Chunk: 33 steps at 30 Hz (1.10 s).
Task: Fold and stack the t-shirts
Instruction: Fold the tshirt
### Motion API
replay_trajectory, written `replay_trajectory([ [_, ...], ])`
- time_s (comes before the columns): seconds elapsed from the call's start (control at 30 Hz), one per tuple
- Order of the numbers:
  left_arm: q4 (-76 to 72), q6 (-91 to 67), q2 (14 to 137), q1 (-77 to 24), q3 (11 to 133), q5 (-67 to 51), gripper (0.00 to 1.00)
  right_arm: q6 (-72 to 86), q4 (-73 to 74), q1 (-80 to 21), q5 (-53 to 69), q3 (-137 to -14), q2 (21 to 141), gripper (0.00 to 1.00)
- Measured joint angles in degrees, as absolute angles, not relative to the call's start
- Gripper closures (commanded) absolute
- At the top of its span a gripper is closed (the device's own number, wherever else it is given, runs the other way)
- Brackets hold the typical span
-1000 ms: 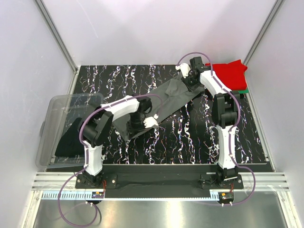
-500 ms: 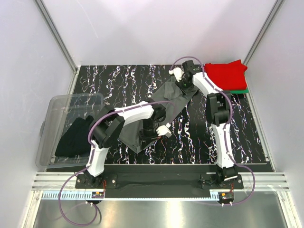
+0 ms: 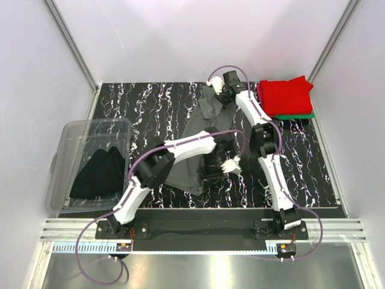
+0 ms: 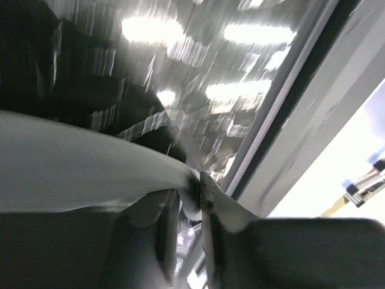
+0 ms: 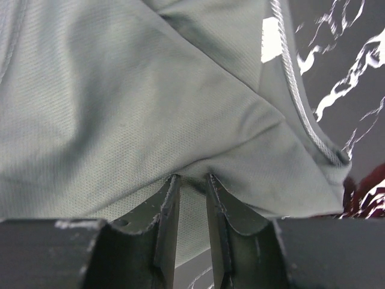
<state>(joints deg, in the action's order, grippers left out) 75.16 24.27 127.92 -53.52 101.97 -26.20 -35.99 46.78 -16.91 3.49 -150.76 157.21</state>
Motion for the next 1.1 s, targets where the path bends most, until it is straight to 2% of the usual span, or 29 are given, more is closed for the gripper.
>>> replay_trajectory([
  [0.17,75.46,23.49,130.69,-55.75,109.65,-30.26,0.56,-36.58,46.61,-17.69,1.96,-153.32,158.56,0.68],
  [0.33,76.75,23.59,129.19,-54.11,114.34,-30.09,0.52,-36.12,46.74,-17.89,1.89,-150.06,156.20,0.68],
  [0.53,76.66,24.71,124.95,-50.72,114.67,-28.86,0.59,-34.65,48.01,-17.91,1.93,-141.80,146.47,0.67],
  [0.7,73.25,25.50,124.33,-50.00,109.06,-28.29,0.61,-33.10,47.92,-17.89,2.15,-138.52,140.18,0.68],
  [1.1,64.29,23.86,125.49,-50.63,97.21,-29.15,0.63,-30.37,49.50,-16.34,3.66,-137.27,143.90,0.69],
])
